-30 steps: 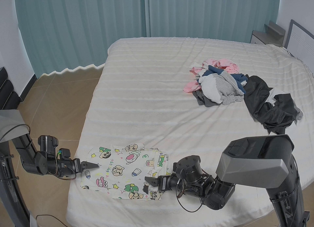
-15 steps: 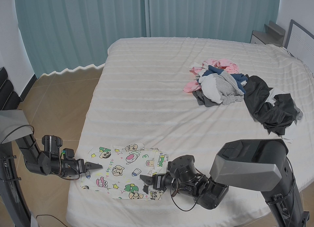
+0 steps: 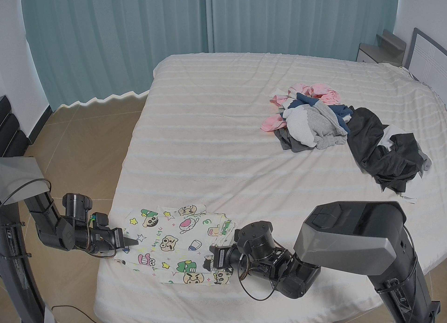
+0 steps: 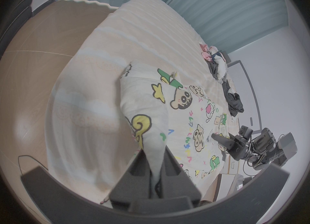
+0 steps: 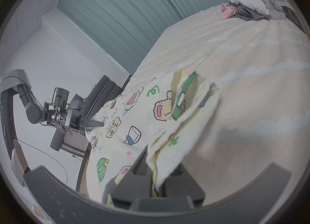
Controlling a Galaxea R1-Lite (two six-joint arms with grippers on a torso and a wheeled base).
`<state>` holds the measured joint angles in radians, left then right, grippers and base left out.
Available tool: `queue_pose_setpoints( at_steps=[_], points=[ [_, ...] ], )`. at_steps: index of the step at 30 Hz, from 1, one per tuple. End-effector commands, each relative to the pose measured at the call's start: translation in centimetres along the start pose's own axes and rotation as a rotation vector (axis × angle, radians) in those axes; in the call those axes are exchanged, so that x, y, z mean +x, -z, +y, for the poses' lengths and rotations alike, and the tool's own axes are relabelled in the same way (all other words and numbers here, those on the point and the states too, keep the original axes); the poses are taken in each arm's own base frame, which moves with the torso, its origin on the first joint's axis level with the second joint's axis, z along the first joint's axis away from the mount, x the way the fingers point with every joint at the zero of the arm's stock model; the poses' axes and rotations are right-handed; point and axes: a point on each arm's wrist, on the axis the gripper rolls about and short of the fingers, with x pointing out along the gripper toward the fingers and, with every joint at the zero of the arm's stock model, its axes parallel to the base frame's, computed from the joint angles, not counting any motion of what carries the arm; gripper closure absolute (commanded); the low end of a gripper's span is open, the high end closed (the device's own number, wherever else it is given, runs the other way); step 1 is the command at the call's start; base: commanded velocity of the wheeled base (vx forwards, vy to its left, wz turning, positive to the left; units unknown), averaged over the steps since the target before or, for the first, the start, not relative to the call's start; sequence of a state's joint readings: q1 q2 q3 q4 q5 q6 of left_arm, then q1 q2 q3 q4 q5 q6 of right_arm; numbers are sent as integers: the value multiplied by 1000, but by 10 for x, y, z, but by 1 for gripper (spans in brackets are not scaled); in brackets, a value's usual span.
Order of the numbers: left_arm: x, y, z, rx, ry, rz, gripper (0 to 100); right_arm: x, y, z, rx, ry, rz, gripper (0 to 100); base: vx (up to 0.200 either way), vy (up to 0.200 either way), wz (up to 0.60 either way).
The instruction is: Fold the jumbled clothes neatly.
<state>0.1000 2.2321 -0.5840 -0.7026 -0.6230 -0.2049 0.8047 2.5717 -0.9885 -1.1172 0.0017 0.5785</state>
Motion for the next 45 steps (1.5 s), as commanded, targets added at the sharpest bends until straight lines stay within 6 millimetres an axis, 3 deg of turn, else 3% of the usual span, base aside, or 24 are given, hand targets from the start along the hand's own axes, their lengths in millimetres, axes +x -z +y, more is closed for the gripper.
queue_pose_setpoints(
  at_steps=[1, 6, 13, 27, 34, 45],
  points=[
    [0, 3, -4, 3, 4, 11, 100, -2, -5, 2, 1, -5, -13, 100, 0, 0, 0],
    [-6, 4, -18, 28, 5, 6, 100, -14, -15, 8, 20, -14, -27, 100, 0, 0, 0],
    [-24, -1, -58, -33, 7, -64, 100, -47, -38, 23, 23, -40, -63, 100, 0, 0, 0],
    [-50, 3, -117, -39, 54, -151, 100, -95, -56, 32, 26, -54, -92, 100, 0, 0, 0],
    [-49, 11, -134, 0, 59, -147, 100, -115, -61, 33, 29, -53, -103, 100, 0, 0, 0],
    [-43, 14, -143, 9, 65, -134, 100, -129, -64, 28, 40, -37, -110, 100, 0, 0, 0]
  ],
)
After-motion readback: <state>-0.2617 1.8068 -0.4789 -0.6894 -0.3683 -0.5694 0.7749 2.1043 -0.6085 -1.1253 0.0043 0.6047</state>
